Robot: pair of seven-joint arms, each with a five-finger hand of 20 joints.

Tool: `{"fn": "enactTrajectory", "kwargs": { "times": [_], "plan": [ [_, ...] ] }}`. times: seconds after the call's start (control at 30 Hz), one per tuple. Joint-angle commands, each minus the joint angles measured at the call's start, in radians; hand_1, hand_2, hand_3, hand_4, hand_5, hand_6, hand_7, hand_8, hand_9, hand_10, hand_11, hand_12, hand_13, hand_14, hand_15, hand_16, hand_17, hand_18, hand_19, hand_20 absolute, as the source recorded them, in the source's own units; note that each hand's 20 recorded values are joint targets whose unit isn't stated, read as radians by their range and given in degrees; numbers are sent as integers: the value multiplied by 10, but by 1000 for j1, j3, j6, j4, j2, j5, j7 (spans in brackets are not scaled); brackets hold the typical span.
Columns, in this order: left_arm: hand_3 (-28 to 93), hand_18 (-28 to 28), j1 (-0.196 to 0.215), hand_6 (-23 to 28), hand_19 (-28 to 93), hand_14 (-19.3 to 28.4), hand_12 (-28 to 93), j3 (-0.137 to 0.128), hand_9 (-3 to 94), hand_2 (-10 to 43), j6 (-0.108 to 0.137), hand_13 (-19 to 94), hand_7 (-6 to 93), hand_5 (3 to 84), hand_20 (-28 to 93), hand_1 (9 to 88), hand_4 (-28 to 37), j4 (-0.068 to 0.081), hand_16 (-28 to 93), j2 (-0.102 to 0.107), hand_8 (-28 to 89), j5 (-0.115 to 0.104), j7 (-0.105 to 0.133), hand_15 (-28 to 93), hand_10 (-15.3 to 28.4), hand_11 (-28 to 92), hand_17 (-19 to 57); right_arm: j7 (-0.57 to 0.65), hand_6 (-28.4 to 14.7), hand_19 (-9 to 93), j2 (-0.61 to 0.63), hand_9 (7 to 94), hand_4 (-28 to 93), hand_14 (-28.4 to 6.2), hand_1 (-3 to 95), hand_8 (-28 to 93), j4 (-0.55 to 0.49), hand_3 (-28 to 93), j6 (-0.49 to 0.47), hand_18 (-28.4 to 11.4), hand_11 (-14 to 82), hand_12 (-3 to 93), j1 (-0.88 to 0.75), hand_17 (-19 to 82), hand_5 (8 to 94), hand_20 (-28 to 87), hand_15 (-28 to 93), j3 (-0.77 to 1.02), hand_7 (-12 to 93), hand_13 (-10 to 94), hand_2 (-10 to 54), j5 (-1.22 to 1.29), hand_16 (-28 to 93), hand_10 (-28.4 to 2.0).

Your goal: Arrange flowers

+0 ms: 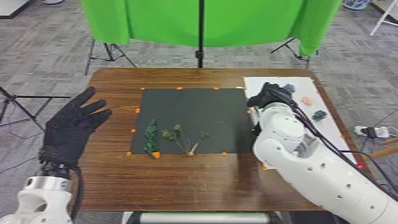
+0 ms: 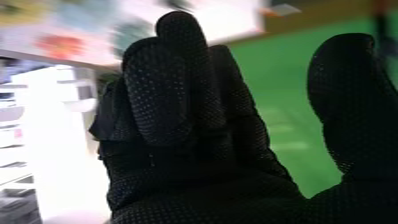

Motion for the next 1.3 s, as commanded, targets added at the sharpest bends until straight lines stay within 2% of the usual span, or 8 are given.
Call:
{"fn": "enactTrajectory", "kwargs": {
  "times": [0.03,0.53,0.73,0.8,0.93,1.03,1.13,1.3],
  "plan": [
    [783,284,8,82,639,284,122,11,348,57,18,270,134,356,-65,254,-220,14,-82,8,-97,-18,22,548,206,256,-67,25,-112,932,4,689,-233,-158,310,-102,79,730,-73,-284,336,153,11,335,560,280,743,21,107,678,-71,49,125,-213],
    [782,284,27,79,634,284,123,28,346,57,35,269,134,353,-62,250,-226,20,-81,26,-97,-36,59,546,205,256,-68,-51,-109,926,-17,665,-245,-164,293,-105,168,715,-159,-284,355,152,62,317,546,280,756,-38,106,659,-75,42,116,-218],
    [782,284,24,80,634,284,122,35,347,57,35,269,136,353,-59,251,-226,23,-80,27,-97,-39,66,548,207,256,-68,-67,-80,917,14,661,-246,-163,306,-108,193,714,-154,-284,374,157,91,312,562,291,763,-152,121,661,-88,18,115,-210],
    [782,284,19,80,634,284,122,36,347,57,32,270,136,353,-59,252,-226,24,-81,22,-98,-37,59,547,207,256,-67,-88,-68,912,32,669,-253,-154,327,-112,200,719,-149,-284,401,160,96,313,586,299,770,-201,136,668,-94,-17,116,-202],
    [780,284,22,79,633,284,122,35,347,58,35,269,136,352,-58,252,-226,23,-81,26,-98,-40,68,548,207,256,-68,-125,-37,915,62,692,-275,-131,374,-125,200,742,-90,-284,472,176,84,321,654,307,779,-254,177,688,-95,-40,126,-170],
    [781,284,26,79,633,284,122,34,347,59,39,270,136,352,-57,252,-226,23,-81,29,-98,-43,70,548,206,257,-68,-142,-20,928,78,714,-281,-109,421,-92,206,737,-48,-263,501,186,85,341,710,318,784,-294,206,707,-95,-77,139,-147],
    [780,284,29,79,633,284,122,34,347,59,40,270,136,352,-56,253,-226,21,-81,29,-98,-42,71,548,207,257,-67,-145,-1,932,94,796,-282,-88,538,12,198,652,19,-243,442,275,82,372,824,341,783,-318,220,743,-95,-85,159,-106],
    [781,284,30,80,633,284,122,36,347,60,35,270,137,353,-56,253,-225,22,-82,27,-98,-41,72,548,207,257,-68,-150,1,932,122,861,-283,-74,572,44,183,659,81,-240,402,295,87,393,886,378,771,-320,199,782,-95,-90,173,-86]
  ]
}}
